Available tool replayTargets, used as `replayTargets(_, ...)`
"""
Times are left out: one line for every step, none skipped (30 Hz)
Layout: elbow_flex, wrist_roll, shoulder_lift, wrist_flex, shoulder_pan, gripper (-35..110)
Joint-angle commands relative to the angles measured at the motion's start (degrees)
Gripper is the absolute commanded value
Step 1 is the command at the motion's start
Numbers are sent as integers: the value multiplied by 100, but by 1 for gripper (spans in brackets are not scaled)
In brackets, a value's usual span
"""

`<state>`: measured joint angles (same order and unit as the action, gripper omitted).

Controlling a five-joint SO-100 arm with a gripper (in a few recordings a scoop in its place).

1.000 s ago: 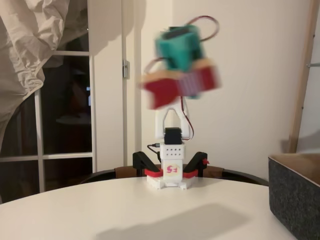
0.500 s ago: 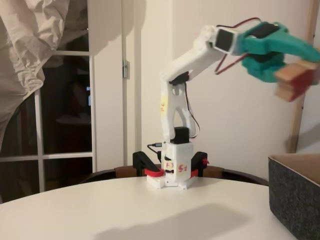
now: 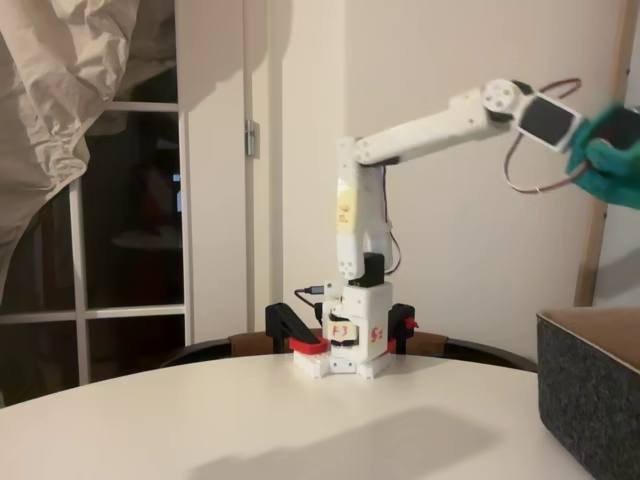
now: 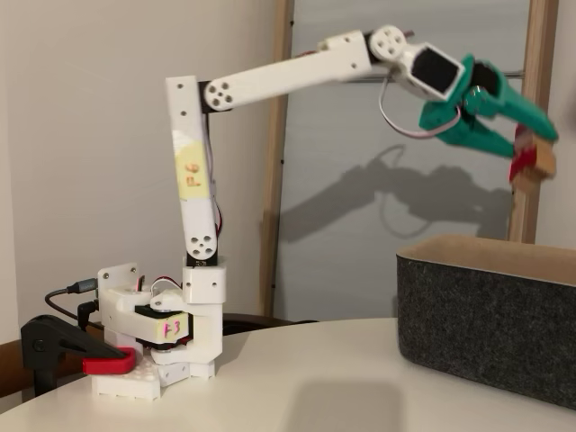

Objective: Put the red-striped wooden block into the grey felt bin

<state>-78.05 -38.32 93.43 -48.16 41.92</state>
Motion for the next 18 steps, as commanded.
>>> replayTargets(404, 149, -369, 97, 158, 11)
replayTargets(501, 185, -510, 97, 167, 10)
replayTargets(536, 220, -606, 97, 167, 10)
replayTargets(554, 272, -686, 97, 167, 11)
replayTargets(554, 316, -738, 97, 167, 11)
replayTargets(554, 334, -773, 97, 167, 12)
replayTargets(545, 352, -809, 88, 167, 13)
replayTargets(536, 360, -844, 79, 167, 13)
replayTargets(527, 369, -879, 70, 158, 14)
replayTargets(527, 396, -905, 62, 158, 15)
replayTargets(527, 422, -932, 26, 149, 16)
replayTargets(527, 439, -940, -35, 149, 19)
replayTargets(527, 448, -949, -97, 149, 21)
replayTargets(527, 448, -949, -167, 149, 23)
replayTargets(527, 457, -949, -246, 149, 26)
replayTargets(527, 466, -940, -299, 158, 28)
replayTargets(527, 466, -932, -334, 158, 28)
replayTargets(527, 448, -923, -369, 158, 28)
